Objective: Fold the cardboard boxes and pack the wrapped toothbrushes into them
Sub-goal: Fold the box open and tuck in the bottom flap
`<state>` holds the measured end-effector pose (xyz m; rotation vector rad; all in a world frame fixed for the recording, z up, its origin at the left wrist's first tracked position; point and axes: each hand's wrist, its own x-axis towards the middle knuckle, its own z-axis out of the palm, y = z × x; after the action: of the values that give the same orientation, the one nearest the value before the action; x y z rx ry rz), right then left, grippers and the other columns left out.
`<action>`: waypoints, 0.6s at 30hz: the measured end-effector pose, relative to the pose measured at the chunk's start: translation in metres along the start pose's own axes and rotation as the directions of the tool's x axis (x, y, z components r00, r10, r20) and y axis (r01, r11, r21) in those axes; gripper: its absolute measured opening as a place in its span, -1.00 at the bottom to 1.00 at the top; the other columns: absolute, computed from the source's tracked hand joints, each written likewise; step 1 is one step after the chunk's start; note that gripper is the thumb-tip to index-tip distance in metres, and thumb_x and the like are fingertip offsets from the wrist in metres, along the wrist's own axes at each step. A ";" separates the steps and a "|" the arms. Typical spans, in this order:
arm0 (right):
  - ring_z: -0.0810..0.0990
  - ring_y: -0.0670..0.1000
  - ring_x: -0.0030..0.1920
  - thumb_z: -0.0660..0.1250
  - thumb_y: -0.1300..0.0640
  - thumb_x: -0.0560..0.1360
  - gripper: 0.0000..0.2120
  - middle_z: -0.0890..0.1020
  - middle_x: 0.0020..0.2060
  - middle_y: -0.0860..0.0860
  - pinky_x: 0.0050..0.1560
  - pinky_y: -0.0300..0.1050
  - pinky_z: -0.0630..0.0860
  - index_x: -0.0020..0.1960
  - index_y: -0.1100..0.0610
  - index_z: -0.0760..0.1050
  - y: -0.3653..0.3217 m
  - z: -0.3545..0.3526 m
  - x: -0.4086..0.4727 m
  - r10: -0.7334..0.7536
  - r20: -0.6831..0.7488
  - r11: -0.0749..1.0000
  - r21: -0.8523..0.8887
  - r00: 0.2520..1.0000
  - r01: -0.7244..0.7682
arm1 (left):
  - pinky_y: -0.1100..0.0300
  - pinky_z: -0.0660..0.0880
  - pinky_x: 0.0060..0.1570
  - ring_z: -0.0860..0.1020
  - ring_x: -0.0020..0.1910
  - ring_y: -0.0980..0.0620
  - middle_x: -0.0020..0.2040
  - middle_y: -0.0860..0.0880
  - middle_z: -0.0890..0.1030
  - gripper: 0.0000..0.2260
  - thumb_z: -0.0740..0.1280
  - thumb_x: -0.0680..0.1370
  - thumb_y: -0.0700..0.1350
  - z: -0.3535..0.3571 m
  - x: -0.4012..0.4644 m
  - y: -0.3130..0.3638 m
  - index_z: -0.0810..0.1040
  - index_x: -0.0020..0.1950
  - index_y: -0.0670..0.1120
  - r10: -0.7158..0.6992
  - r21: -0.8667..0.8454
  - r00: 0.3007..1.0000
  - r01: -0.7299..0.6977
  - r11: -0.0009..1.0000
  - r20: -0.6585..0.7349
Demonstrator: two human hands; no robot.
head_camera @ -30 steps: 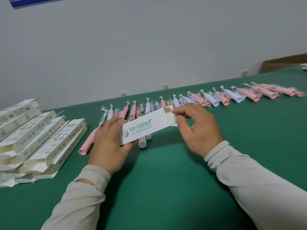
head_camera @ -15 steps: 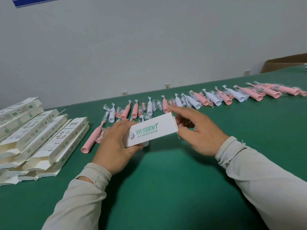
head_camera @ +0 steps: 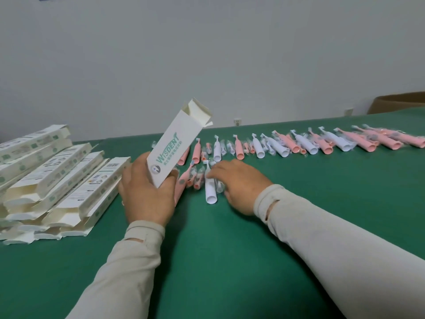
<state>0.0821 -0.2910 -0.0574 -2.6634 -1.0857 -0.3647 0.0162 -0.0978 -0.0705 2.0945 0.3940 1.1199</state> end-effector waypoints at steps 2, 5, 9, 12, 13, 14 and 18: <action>0.41 0.04 0.22 0.28 0.32 0.49 -0.46 0.47 0.29 -0.10 0.26 0.05 0.44 0.39 -0.10 0.40 -0.006 0.005 0.014 -0.050 0.109 0.992 -0.112 0.993 0.063 | 0.19 0.23 0.17 0.38 0.25 -0.09 0.22 -0.04 0.53 -0.57 0.46 0.45 -0.04 0.000 -0.001 0.000 0.50 0.30 0.04 0.012 -0.006 1.000 -0.012 1.000 -0.001; 0.40 0.06 0.23 0.28 0.27 0.51 -0.46 0.49 0.30 -0.12 0.23 0.04 0.46 0.41 -0.11 0.39 -0.009 0.013 0.023 -0.077 0.182 0.979 -0.172 0.980 0.109 | 0.27 0.18 0.14 0.38 0.24 -0.07 0.21 -0.03 0.53 -0.58 0.46 0.45 -0.05 0.000 0.001 -0.001 0.50 0.29 0.04 0.012 -0.006 1.000 -0.012 1.000 -0.005; 0.38 0.03 0.07 0.24 0.16 0.55 -0.62 0.52 0.24 -0.11 0.18 -0.01 0.43 0.34 -0.08 0.44 -0.009 0.014 0.019 -0.119 0.161 0.975 -0.167 0.980 0.146 | 0.33 0.15 0.12 0.37 0.24 -0.06 0.21 -0.03 0.53 -0.57 0.47 0.44 -0.07 -0.001 0.002 -0.003 0.50 0.29 0.04 0.005 -0.009 1.000 -0.005 1.000 -0.009; 0.39 0.04 0.07 0.21 0.10 0.56 -0.71 0.52 0.22 -0.09 0.20 0.02 0.42 0.27 -0.05 0.45 -0.009 0.012 0.006 -0.100 0.137 0.983 -0.137 0.985 0.119 | 0.27 0.18 0.14 0.36 0.24 -0.03 0.21 -0.02 0.52 -0.58 0.47 0.45 -0.05 -0.001 0.000 -0.002 0.50 0.28 0.05 0.006 -0.014 1.000 -0.006 1.000 -0.002; 0.41 0.05 0.10 0.20 0.08 0.57 -0.72 0.52 0.22 -0.08 0.20 0.01 0.42 0.26 -0.05 0.45 -0.008 0.010 0.000 -0.092 0.129 0.985 -0.136 0.987 0.110 | 0.24 0.19 0.14 0.36 0.24 -0.03 0.21 -0.01 0.51 -0.59 0.47 0.45 -0.04 -0.001 0.000 -0.001 0.50 0.28 0.06 0.008 -0.016 1.000 -0.008 1.000 0.004; 0.42 0.05 0.11 0.20 0.05 0.57 -0.73 0.52 0.21 -0.09 0.18 0.00 0.42 0.26 -0.06 0.46 -0.007 0.009 -0.007 -0.086 0.122 0.985 -0.141 0.989 0.103 | 0.23 0.20 0.15 0.35 0.24 -0.02 0.21 -0.01 0.51 -0.59 0.47 0.45 -0.04 -0.001 0.000 0.000 0.50 0.28 0.07 0.014 -0.016 1.000 -0.014 1.000 0.011; 0.42 0.05 0.07 0.18 -0.01 0.57 -0.74 0.51 0.14 -0.09 0.12 -0.03 0.40 0.24 -0.09 0.45 0.003 -0.004 -0.038 -0.050 0.116 0.976 -0.205 0.992 0.073 | 0.20 0.22 0.18 0.36 0.24 -0.05 0.20 -0.03 0.52 -0.56 0.47 0.45 -0.02 0.001 -0.003 0.002 0.49 0.31 0.03 0.067 0.008 0.996 -0.068 0.998 0.057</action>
<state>0.0576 -0.3188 -0.0662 -2.8689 -1.2282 -0.3667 0.0154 -0.1017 -0.0711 2.1573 0.3041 1.0961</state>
